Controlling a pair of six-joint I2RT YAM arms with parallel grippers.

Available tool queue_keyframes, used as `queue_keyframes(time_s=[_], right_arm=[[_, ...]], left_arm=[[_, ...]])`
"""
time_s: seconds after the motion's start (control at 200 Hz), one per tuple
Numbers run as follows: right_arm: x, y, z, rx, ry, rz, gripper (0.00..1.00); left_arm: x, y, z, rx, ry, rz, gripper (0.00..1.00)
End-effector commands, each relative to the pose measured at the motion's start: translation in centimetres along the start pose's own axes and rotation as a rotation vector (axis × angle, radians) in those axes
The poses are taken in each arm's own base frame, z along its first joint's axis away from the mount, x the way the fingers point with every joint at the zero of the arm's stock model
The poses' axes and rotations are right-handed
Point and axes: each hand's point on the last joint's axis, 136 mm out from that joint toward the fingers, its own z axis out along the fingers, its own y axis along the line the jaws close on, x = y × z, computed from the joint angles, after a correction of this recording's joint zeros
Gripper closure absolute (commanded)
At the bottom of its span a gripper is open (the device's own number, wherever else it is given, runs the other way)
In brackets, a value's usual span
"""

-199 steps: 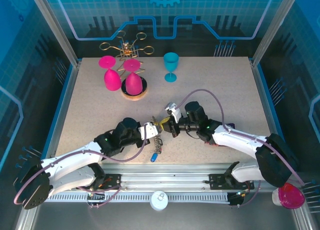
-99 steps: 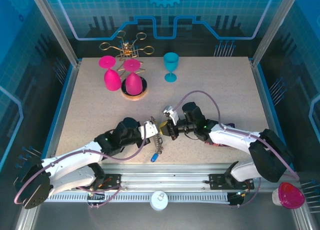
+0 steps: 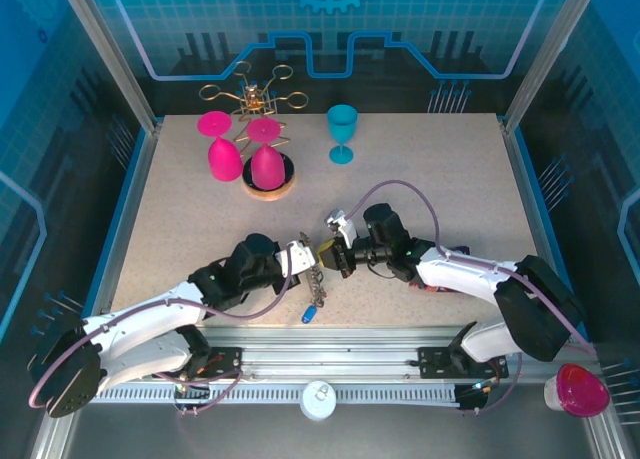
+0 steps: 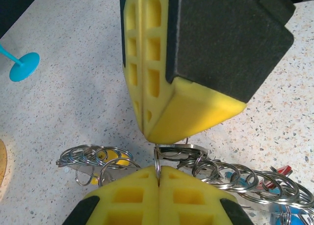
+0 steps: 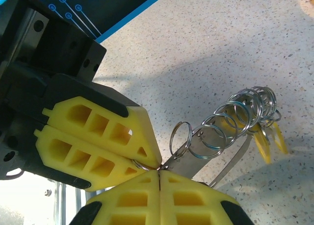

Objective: Put the keys on the keyring

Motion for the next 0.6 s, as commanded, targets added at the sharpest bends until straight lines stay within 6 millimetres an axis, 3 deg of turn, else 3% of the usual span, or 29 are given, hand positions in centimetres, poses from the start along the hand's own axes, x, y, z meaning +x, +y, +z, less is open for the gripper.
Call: queue_keyframes(time_s=[0.0, 0.595], right_arm=[[-1.60, -1.51, 0.09, 0.079, -0.053, -0.007, 1.00], [-1.86, -1.86, 0.74, 0.117, -0.069, 0.006, 1.00]], left_arm=[[-2.73, -0.34, -0.37, 0.041, -0.098, -0.011, 1.00], [-2.90, -0.34, -0.39, 0.046, -0.119, -0.030, 1.00]])
